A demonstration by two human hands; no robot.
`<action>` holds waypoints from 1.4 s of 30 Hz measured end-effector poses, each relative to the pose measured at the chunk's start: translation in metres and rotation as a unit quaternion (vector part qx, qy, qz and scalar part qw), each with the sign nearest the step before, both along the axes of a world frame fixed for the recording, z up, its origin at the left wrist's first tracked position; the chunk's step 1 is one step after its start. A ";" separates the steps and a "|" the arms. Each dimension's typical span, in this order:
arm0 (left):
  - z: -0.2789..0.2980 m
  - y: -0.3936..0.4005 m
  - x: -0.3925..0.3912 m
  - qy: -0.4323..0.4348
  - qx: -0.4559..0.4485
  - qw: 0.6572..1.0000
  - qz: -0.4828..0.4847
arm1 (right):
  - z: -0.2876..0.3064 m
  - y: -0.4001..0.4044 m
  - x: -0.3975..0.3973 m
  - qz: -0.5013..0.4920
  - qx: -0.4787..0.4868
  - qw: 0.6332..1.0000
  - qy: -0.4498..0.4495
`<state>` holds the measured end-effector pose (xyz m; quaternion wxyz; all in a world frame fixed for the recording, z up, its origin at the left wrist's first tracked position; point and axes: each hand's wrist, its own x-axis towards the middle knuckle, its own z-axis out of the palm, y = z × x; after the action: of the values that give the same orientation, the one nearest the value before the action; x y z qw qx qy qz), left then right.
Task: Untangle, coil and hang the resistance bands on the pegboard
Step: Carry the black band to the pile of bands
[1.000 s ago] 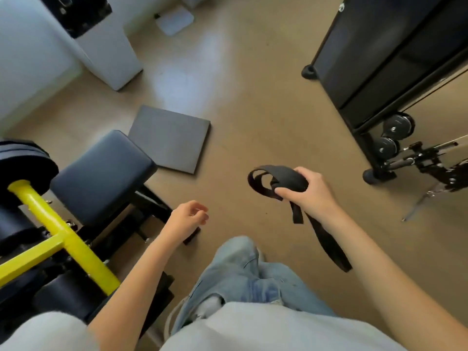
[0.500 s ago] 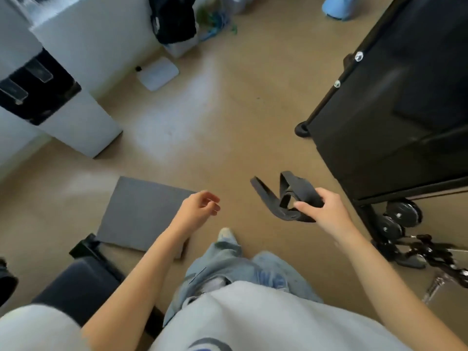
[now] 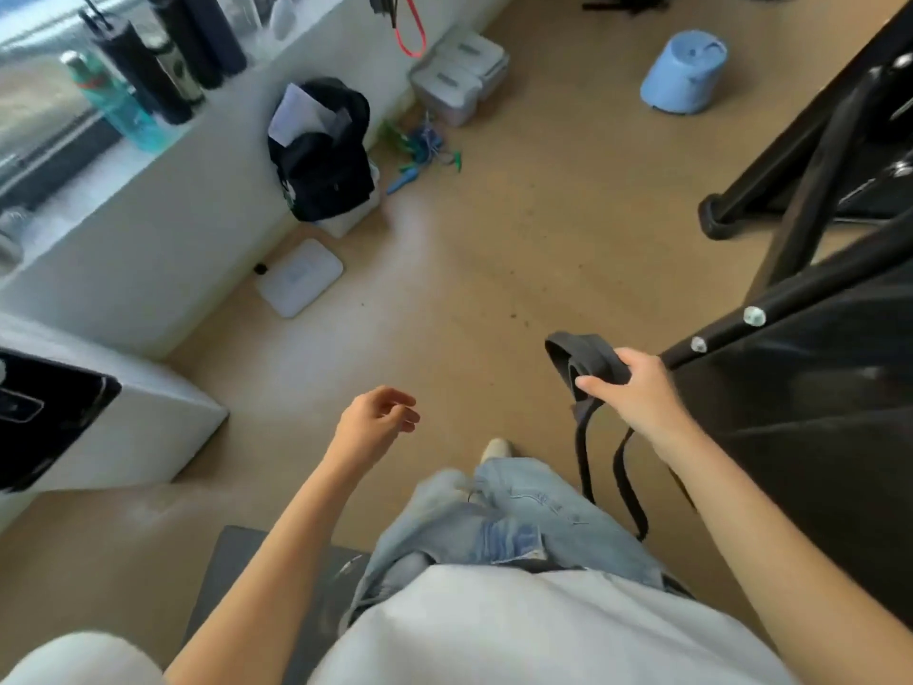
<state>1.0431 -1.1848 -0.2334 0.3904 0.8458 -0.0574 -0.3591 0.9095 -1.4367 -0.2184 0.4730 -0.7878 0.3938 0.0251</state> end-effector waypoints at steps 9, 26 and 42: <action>0.000 -0.191 0.235 -0.025 0.025 0.998 -0.059 | 0.006 -0.152 0.232 0.022 -0.034 0.999 -0.012; 0.027 -0.692 0.418 0.184 -0.034 0.920 -0.345 | 0.023 -0.487 0.378 -0.322 0.148 0.927 -0.126; 0.093 -0.766 0.622 0.090 -0.200 0.961 0.167 | 0.043 -0.626 0.681 0.196 0.074 0.975 -0.066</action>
<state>1.6647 -1.9505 -0.1408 0.6095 0.7122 0.0495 -0.3447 1.5901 -2.0631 -0.1754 0.5409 -0.8123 0.1964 0.0946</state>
